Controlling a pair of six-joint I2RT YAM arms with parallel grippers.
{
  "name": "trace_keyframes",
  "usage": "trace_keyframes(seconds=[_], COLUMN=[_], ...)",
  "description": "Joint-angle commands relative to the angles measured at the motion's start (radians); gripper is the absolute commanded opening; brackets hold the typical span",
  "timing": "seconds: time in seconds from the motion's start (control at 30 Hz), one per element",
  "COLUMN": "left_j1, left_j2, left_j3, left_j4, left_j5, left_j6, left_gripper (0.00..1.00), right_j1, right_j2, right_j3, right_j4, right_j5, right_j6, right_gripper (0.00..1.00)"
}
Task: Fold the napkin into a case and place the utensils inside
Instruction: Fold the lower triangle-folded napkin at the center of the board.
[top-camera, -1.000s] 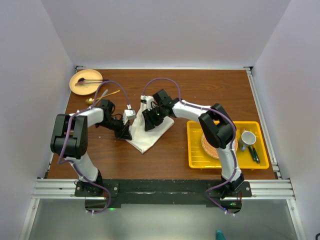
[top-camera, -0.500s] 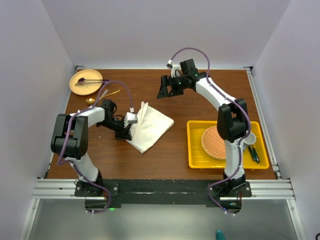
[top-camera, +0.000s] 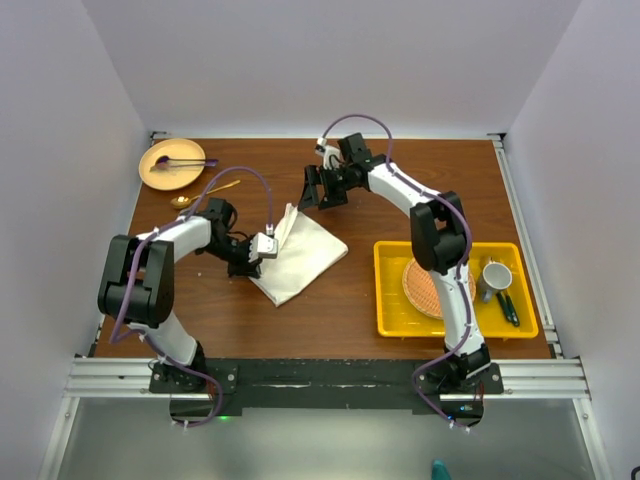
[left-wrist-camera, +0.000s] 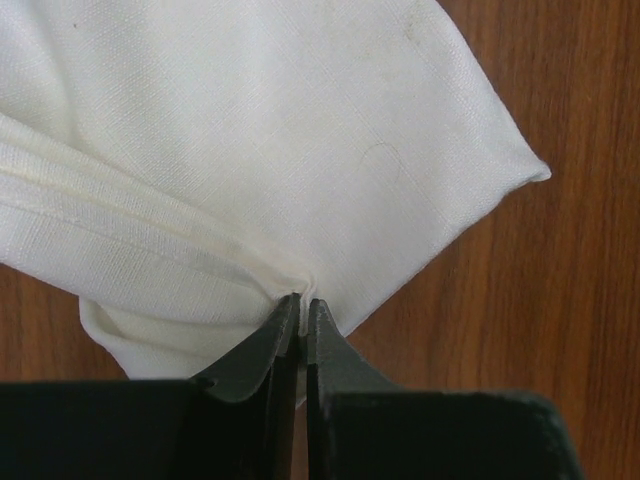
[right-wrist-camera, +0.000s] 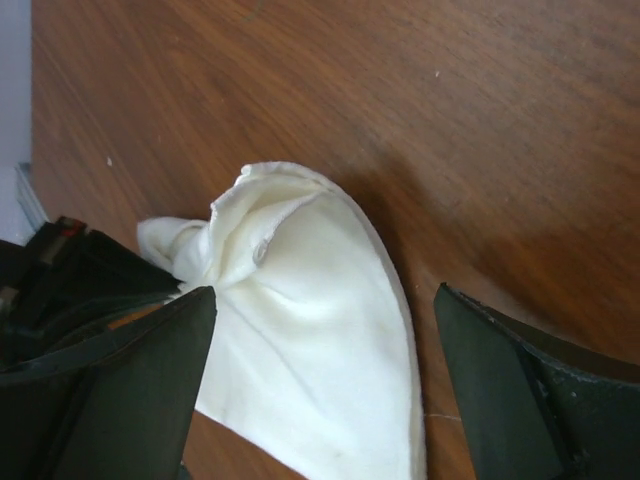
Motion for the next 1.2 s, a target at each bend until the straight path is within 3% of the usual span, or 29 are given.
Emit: trace_keyframes(seconds=[0.0, 0.13, 0.23, 0.47, 0.6, 0.83, 1.0, 1.03, 1.1, 1.17], left_j1=[0.004, 0.009, 0.015, 0.057, 0.084, 0.092, 0.093, 0.093, 0.095, 0.095], left_j2=[0.060, 0.088, 0.105, 0.143, 0.145, 0.122, 0.120, 0.119, 0.117, 0.111], left_j3=[-0.055, -0.024, 0.010, 0.094, 0.117, 0.105, 0.099, 0.096, 0.094, 0.089], left_j4=[0.024, -0.019, -0.038, -0.079, -0.113, -0.144, -0.171, -0.171, -0.176, -0.182], left_j5=[-0.291, -0.303, -0.311, -0.305, -0.306, -0.299, -0.296, -0.300, -0.303, -0.300], left_j6=[0.186, 0.279, 0.313, 0.382, 0.495, 0.655, 0.723, 0.729, 0.744, 0.761], left_gripper=[0.00, 0.00, 0.00, 0.00, 0.00, 0.00, 0.00, 0.00, 0.00, 0.00], right_j1=[-0.013, -0.016, -0.014, -0.016, -0.010, 0.051, 0.108, 0.124, 0.131, 0.119], right_j2=[-0.043, 0.018, 0.039, -0.072, -0.132, -0.234, -0.309, -0.325, -0.334, -0.356], right_j3=[0.094, 0.148, 0.110, -0.177, -0.347, -0.533, -0.660, -0.671, -0.673, -0.652], right_j4=[0.075, 0.003, -0.049, 0.031, 0.043, 0.037, 0.026, 0.018, -0.044, -0.125], right_j5=[-0.087, -0.099, -0.094, -0.102, -0.113, -0.148, -0.183, -0.187, -0.216, -0.225], right_j6=[-0.228, -0.342, -0.353, -0.324, -0.324, -0.364, -0.410, -0.436, -0.471, -0.520], right_gripper=[0.93, 0.88, 0.78, 0.71, 0.67, 0.40, 0.27, 0.28, 0.48, 0.62])
